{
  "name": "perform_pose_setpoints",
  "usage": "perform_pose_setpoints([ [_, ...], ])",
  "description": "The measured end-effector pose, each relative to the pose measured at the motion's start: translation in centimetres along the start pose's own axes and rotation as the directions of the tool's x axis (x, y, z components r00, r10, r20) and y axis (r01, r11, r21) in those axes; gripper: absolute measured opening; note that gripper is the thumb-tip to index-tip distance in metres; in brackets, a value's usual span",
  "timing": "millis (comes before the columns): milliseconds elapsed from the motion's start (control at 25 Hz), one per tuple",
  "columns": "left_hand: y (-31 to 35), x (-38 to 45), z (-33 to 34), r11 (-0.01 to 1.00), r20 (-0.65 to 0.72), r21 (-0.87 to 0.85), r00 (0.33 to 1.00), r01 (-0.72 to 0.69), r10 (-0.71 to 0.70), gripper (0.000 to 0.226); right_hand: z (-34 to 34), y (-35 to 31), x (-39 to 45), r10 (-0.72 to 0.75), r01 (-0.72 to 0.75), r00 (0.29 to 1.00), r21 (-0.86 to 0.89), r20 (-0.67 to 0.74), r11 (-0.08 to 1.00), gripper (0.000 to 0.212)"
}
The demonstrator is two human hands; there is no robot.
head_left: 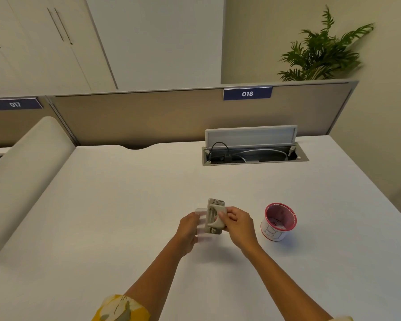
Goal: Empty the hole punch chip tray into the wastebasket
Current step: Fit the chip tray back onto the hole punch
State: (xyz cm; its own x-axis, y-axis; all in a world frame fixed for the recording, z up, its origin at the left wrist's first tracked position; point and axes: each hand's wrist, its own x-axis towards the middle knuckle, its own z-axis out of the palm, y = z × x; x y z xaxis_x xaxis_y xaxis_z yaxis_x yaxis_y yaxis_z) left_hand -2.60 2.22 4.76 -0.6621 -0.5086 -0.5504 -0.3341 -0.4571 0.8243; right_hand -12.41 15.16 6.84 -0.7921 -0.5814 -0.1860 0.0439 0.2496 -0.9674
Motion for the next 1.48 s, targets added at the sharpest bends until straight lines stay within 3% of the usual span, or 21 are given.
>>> perform_pose_setpoints([
  [120,0.2,-0.3,0.3,0.999,0.027,-0.031,0.999,0.028,-0.028,0.041,0.8,0.2,-0.5,-0.001,0.002,1.0,-0.054,0.017,0.999,0.02],
  [960,-0.2,-1.4,1.6,0.995,0.103,-0.1,0.995,0.029,-0.018,0.044,0.3,1.3,-1.5,-0.027,0.033,0.999,-0.174,0.038,0.984,0.025],
  [1280,-0.4,-1.4,2.5,0.978,0.144,-0.182,0.986,0.104,-0.078,0.053,-0.8,1.5,-1.8,-0.029,0.046,0.992,-0.136,0.127,0.99,0.028],
  [1480,-0.3,-1.2,2.4,0.987,0.202,-0.109,0.975,0.12,-0.096,0.053,-1.6,1.8,-2.0,-0.02,0.046,0.976,-0.114,0.219,0.992,0.03],
])
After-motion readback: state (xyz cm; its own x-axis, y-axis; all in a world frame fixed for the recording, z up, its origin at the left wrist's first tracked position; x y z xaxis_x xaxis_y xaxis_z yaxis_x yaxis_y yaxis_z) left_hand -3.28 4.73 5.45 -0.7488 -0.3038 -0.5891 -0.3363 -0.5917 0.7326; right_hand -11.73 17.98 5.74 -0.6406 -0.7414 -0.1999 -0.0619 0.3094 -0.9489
